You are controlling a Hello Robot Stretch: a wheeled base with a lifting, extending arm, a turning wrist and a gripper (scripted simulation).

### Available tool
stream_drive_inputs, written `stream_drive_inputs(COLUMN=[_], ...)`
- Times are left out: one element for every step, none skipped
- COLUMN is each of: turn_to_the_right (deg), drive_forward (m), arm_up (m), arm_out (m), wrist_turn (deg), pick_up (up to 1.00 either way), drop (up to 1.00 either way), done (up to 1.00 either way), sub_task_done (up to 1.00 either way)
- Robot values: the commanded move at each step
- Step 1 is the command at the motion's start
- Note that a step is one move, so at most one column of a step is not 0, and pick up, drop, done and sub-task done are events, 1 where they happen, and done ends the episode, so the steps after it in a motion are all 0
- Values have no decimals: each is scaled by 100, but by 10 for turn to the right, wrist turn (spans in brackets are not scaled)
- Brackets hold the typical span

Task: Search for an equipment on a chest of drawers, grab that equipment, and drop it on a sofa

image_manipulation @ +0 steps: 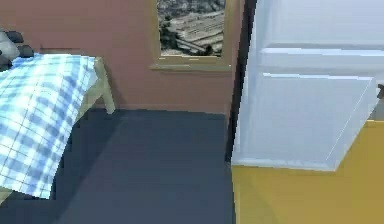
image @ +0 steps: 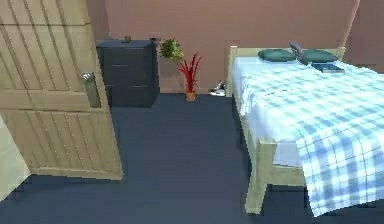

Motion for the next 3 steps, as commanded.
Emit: stream_drive_inputs(turn_to_the_right=[0,-180,-30], drive_forward=[100,0,0], arm_up=[0,0,0], arm_out=[0,0,0], wrist_turn=[0,0,0], pick_up=[0,0,0], drop=[0,0,0], done=[0,0,0], sub_task_done=[0,0,0])
